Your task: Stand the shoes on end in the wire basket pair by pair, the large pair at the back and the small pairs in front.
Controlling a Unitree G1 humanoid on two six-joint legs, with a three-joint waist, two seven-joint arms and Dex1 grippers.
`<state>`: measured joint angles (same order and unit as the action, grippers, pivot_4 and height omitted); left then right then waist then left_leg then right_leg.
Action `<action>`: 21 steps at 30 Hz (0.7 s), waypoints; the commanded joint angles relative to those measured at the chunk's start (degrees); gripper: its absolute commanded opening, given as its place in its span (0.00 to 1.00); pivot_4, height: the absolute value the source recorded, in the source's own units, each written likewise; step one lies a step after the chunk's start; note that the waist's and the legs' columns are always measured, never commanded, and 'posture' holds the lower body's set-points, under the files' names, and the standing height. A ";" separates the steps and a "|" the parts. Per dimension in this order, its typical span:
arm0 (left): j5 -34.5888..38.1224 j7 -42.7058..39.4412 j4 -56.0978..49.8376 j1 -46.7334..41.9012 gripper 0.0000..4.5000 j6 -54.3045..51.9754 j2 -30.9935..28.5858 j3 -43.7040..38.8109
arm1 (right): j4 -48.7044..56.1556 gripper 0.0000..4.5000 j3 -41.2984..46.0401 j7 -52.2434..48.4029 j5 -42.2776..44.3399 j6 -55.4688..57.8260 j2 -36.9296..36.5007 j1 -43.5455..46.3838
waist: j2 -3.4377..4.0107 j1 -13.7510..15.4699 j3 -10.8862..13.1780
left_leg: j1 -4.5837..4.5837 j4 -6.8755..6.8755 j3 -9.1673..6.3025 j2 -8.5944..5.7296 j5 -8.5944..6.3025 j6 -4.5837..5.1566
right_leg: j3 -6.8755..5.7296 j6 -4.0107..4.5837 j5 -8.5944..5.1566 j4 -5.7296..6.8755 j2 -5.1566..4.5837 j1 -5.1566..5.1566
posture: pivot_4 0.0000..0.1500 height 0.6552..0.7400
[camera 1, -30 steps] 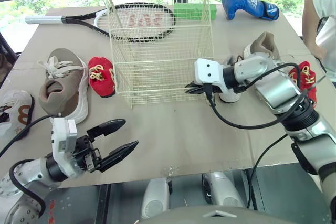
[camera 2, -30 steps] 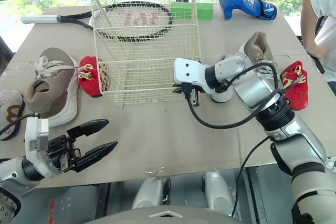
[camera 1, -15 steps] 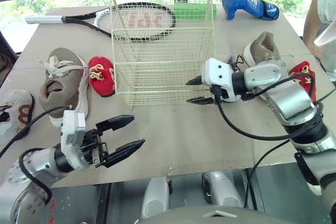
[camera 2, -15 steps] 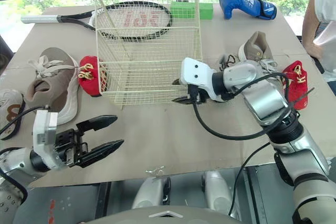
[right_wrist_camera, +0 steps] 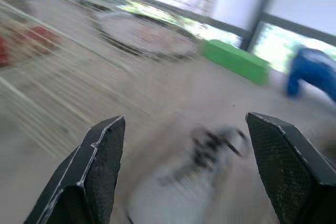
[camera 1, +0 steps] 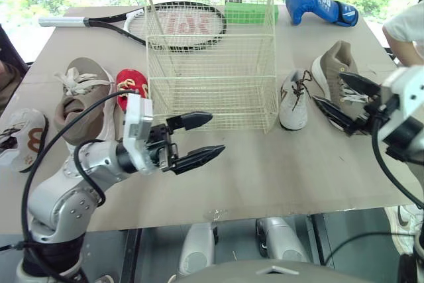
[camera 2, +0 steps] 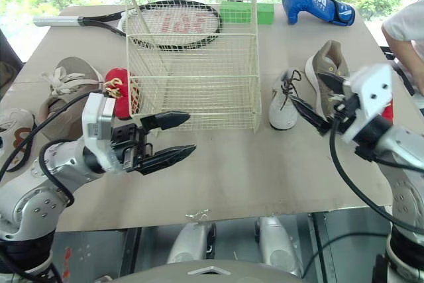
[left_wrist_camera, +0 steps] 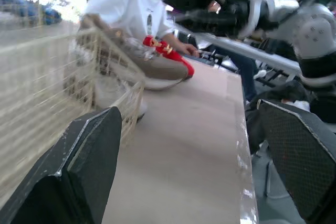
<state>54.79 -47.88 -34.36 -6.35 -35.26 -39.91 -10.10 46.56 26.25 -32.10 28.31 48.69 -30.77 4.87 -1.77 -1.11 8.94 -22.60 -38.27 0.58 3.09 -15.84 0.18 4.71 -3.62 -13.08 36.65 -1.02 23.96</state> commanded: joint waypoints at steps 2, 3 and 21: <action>0.68 4.39 -2.46 -4.35 1.00 -3.56 -1.33 1.58 | 3.40 0.79 6.90 6.67 3.10 5.87 0.59 -2.56 | 0.01 -0.09 0.00 | 0.05 -0.02 0.01 0.00 0.00 0.00 | 0.03 0.01 0.00 0.06 0.01 -0.02 | 1.00 1.00; 1.38 3.67 -2.21 -5.06 1.00 -4.17 -1.85 1.70 | 3.41 0.79 7.51 6.50 3.57 6.12 0.04 -3.59 | 0.01 0.04 0.00 | 0.06 -0.03 0.00 0.00 0.00 0.00 | 0.03 0.03 -0.02 0.08 0.01 -0.03 | 1.00 1.00; 15.16 13.83 7.92 14.57 1.00 -12.12 -6.39 -31.39 | -1.60 0.99 -16.04 -18.78 11.16 -15.64 -9.12 8.28 | -0.05 -1.05 0.03 | 0.07 -0.05 -0.11 0.04 0.00 0.00 | -0.11 0.22 -0.15 0.00 -0.04 -0.11 | 1.00 1.00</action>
<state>68.68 -35.28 -27.12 7.69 -46.94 -45.71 -37.32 46.26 12.05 -48.41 40.89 36.27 -39.23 11.90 -1.82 -2.16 8.97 -22.53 -38.31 0.48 3.11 -15.84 0.18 4.60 -3.41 -13.23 36.64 -1.09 23.85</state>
